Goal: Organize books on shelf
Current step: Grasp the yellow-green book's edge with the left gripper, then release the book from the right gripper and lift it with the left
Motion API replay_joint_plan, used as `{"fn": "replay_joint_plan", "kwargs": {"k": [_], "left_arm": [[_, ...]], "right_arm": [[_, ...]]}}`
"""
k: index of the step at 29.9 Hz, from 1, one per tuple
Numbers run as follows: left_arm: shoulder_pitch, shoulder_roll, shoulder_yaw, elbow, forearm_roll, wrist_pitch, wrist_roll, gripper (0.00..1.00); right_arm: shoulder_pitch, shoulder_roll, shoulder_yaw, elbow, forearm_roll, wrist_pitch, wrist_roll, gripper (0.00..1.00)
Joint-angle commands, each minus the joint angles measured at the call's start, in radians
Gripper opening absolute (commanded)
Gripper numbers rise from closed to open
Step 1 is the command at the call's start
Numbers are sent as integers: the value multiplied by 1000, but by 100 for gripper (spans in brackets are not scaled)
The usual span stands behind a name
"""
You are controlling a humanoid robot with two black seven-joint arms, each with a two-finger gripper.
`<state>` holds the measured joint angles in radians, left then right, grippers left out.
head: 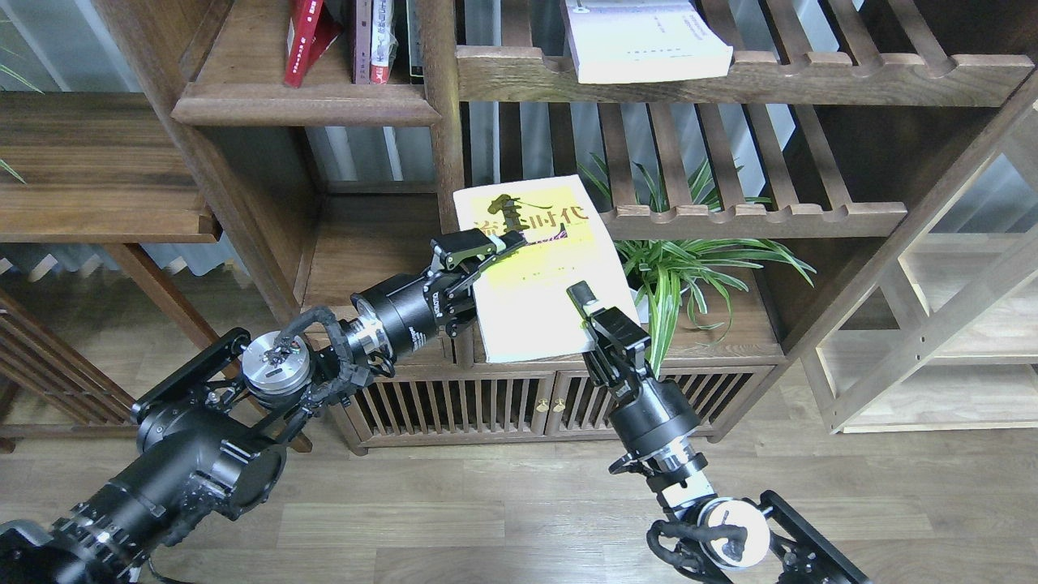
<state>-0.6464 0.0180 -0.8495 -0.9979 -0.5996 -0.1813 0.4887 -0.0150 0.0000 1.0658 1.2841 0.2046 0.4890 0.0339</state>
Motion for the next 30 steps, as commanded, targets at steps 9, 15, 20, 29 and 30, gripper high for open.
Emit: {"fn": "replay_joint_plan", "kwargs": {"k": [9,15,20,29,30], "left_arm": [[7,2,-9,-8,-55,-3,0,13],[8,3,-14,-11,-85,-24,0,4],[14,14,-16,-34,-86,-26,0,2],[14,42,3,-36,35,-102,0,2],[14,42,3,-38,52,-110,0,2]], "right_arm": [[1,0,2,-2,1,0,0,4],[1,0,6,-3,-1,0,0,9],[0,-11,26,-11,-2,0,0,22],[-2,-55,88,-15,-10,0,0,57],[-2,-61,91,-15,-10,0,0,59]]}}
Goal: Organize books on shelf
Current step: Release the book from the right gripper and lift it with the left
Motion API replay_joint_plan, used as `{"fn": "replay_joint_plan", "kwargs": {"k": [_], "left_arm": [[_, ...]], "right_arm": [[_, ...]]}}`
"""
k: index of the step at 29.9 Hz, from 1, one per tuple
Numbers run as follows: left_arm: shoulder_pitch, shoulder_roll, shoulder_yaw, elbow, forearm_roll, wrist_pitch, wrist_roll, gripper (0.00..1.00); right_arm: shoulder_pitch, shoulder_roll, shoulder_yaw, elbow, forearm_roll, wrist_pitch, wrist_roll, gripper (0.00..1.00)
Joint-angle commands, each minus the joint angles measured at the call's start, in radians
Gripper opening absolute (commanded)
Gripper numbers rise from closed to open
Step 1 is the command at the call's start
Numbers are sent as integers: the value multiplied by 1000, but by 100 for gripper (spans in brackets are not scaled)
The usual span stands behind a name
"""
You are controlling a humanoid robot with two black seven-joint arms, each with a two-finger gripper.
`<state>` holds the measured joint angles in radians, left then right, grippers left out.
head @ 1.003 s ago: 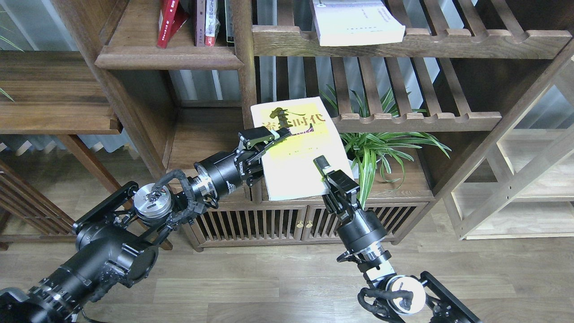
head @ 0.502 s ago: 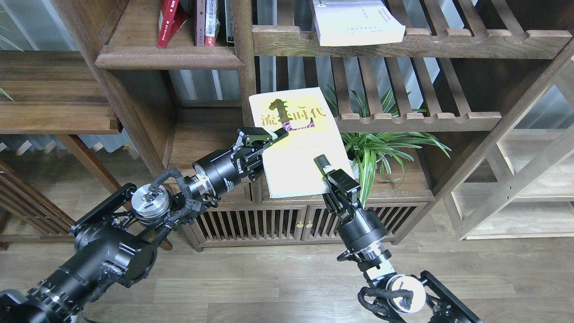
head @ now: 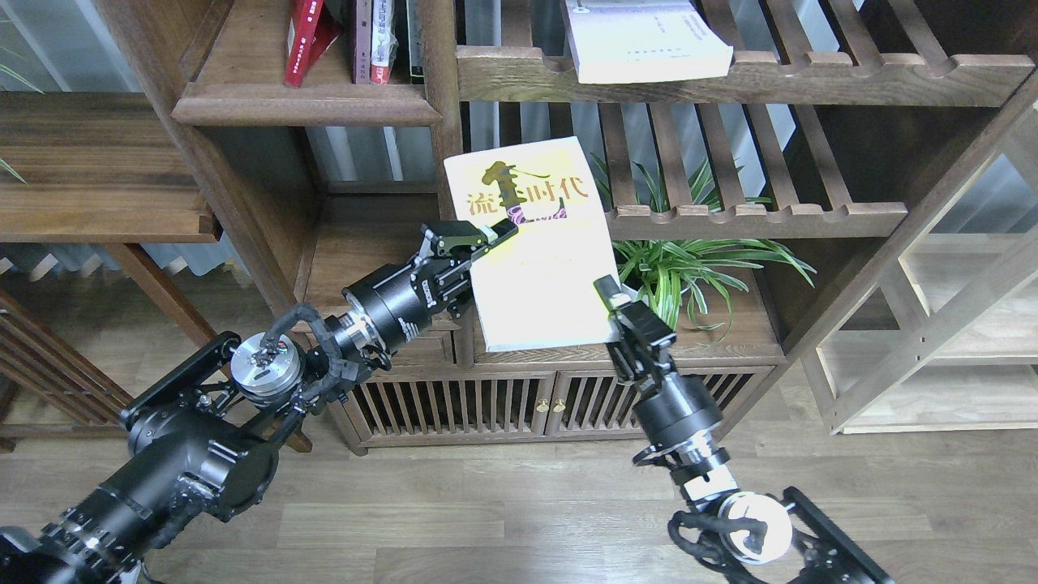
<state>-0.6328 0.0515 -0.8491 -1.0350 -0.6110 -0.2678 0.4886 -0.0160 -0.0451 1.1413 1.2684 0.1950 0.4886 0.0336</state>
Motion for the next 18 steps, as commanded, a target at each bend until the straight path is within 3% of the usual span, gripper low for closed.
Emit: {"fn": "replay_joint_plan", "kwargs": {"k": [1,12,18], "left_arm": [[1,10,2,0,74,-31,0,2],[1,71,9,-54,284,-221,0,2],[1,160,-7,-149,448,-221,0,2]], "right_arm": [[1,-24,20,0,0,0,0,61],[1,-84,132,-79,6,0,2,78],[2,-131,173,-193,9,0,3,81]]}}
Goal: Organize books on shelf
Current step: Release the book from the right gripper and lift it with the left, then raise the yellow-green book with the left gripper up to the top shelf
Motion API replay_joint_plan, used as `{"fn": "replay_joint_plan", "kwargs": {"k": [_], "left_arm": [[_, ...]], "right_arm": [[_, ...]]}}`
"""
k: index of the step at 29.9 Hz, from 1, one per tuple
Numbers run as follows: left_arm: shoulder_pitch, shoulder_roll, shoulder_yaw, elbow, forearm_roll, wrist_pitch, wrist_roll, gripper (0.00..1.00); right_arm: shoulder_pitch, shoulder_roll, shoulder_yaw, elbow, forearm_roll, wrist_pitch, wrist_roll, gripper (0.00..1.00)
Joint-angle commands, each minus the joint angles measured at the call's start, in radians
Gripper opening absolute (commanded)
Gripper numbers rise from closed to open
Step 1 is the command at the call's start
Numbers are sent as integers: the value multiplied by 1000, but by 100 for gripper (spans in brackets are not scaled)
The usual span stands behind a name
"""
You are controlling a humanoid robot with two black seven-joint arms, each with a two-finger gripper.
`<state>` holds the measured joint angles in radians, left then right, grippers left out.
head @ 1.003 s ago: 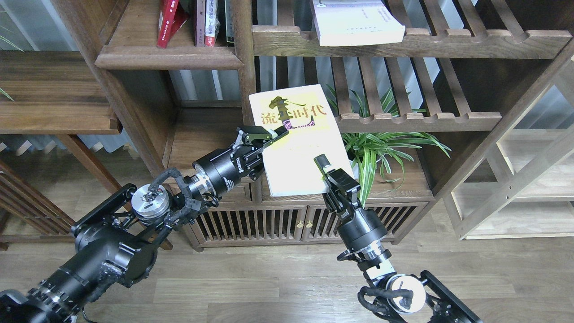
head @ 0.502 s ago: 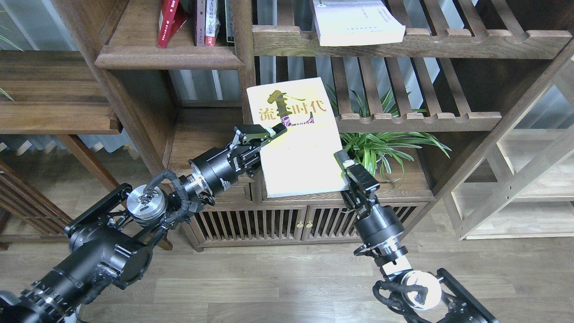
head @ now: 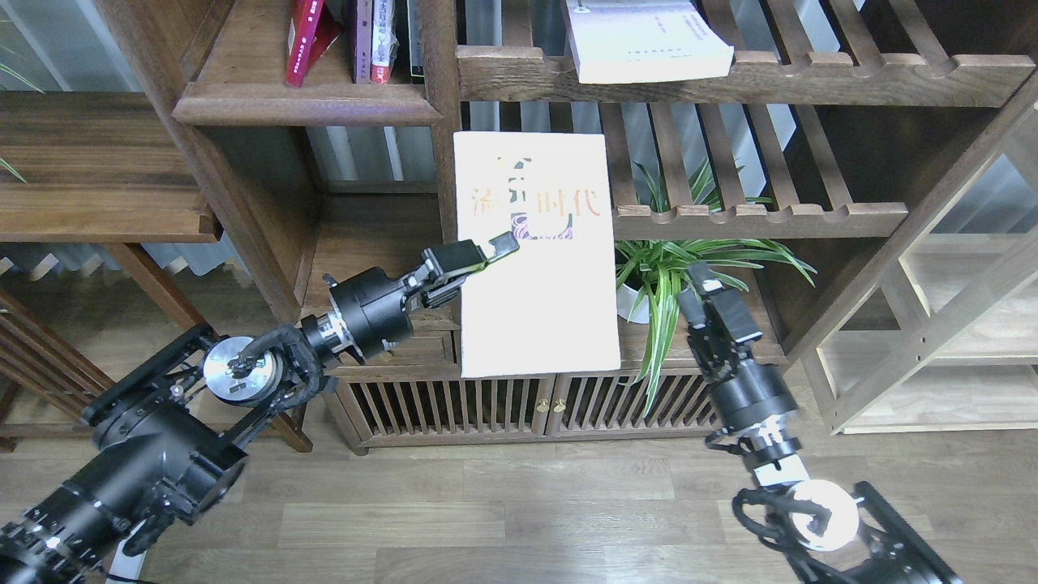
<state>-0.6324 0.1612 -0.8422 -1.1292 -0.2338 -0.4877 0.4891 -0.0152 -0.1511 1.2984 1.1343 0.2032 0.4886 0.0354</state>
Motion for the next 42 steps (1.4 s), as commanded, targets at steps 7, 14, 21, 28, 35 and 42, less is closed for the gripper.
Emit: {"fn": "replay_joint_plan", "kwargs": {"k": [7,14,21,28,35,42], "left_arm": [[0,170,-127,-191,174,-1,0,2],[14,238,-319,-349,211,-1,0,2],[166,271,-513,-521,231,-1,0,2],[209,270,-735,-537,264,-1,0,0],[212,259,-909,-529,324,-1,0,0],[266,181,-1049,-529,419,-1,0,0]], "right_arm": [[24,-42,79,-120,1,0,5,82],[64,-103,79,-191,-1,0,3,82],[90,-114,62,-214,-8,0,0,81],[84,-105,56,-222,-13,0,0,81],[78,-105,36,-222,-24,0,0,81],[69,-102,15,-225,-25,0,0,81]]}}
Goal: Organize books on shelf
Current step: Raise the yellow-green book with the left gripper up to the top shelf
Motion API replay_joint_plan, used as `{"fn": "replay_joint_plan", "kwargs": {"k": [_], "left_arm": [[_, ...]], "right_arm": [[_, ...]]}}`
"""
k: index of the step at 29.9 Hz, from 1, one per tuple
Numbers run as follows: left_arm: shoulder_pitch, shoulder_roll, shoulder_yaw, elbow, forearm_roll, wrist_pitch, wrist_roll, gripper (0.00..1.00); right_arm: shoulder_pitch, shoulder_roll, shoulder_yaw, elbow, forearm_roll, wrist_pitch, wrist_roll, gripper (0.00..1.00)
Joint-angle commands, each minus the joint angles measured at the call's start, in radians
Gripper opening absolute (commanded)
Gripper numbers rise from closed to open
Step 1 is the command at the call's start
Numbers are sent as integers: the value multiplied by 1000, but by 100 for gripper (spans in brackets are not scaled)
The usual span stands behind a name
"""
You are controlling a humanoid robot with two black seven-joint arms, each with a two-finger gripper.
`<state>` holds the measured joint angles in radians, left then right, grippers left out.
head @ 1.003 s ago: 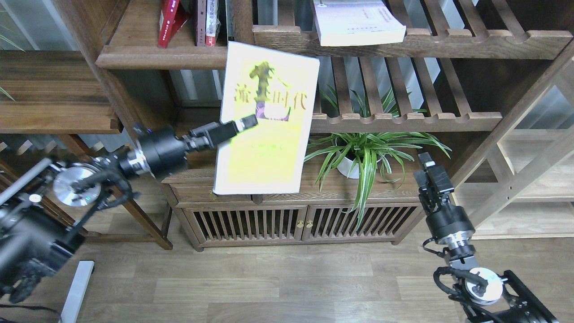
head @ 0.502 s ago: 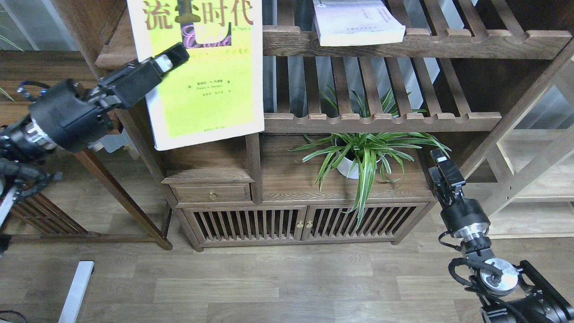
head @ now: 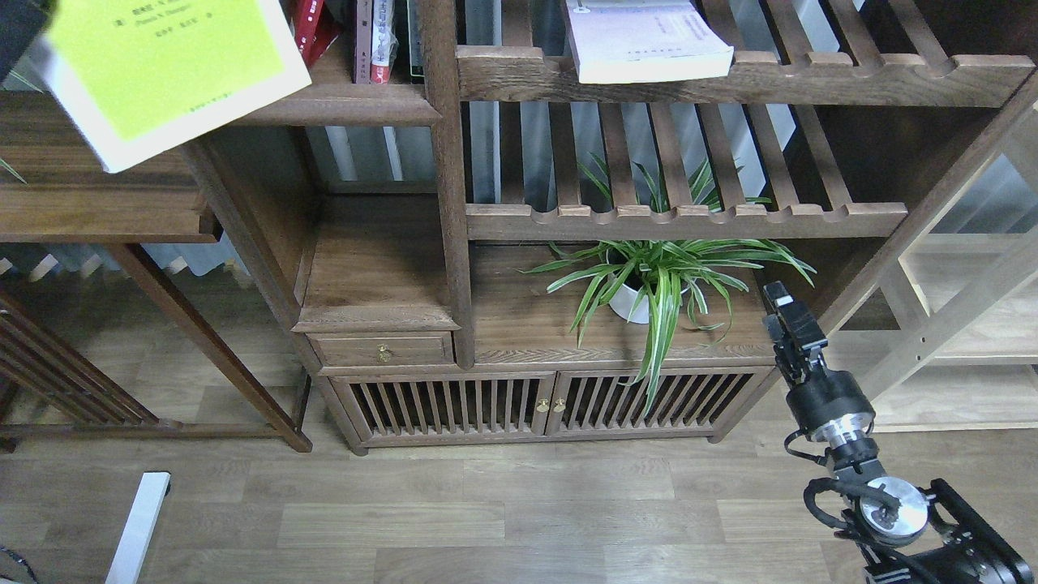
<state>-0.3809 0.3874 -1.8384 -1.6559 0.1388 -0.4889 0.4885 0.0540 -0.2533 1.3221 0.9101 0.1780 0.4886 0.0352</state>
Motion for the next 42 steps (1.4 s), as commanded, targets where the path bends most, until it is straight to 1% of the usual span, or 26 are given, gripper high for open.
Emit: {"fn": "replay_joint_plan", "kwargs": {"k": [1,4,11,18,24,30,34,35,42], "left_arm": [[14,-62,-70,-5,68,0,0,0],[13,-117,-105,-8,119,0,0,0],[13,-130,-127,-8,206,0,0,0],[-15,-144,-98,-2,281,0,0,0],[-47,-145,-91,-1,375,0,0,0],[-53,-139,-78,-1,432,0,0,0],[-90,-147,-21,-1,478,0,0,0],[-95,-147,-10,-1,484,4,0,0],[-139,-147,34,-1,551,122,0,0]], "right_arm": [[0,0,-10,0,0,0,0,81],[1,3,-12,0,-2,0,0,81],[6,6,-14,1,0,0,0,80],[9,26,-12,3,-2,0,0,80],[4,26,-12,4,-2,0,0,80],[7,19,-12,6,-2,0,0,79],[7,8,-9,7,-2,0,-1,79],[7,5,-6,7,-2,0,-1,79],[7,-9,9,4,3,0,0,79]]}}
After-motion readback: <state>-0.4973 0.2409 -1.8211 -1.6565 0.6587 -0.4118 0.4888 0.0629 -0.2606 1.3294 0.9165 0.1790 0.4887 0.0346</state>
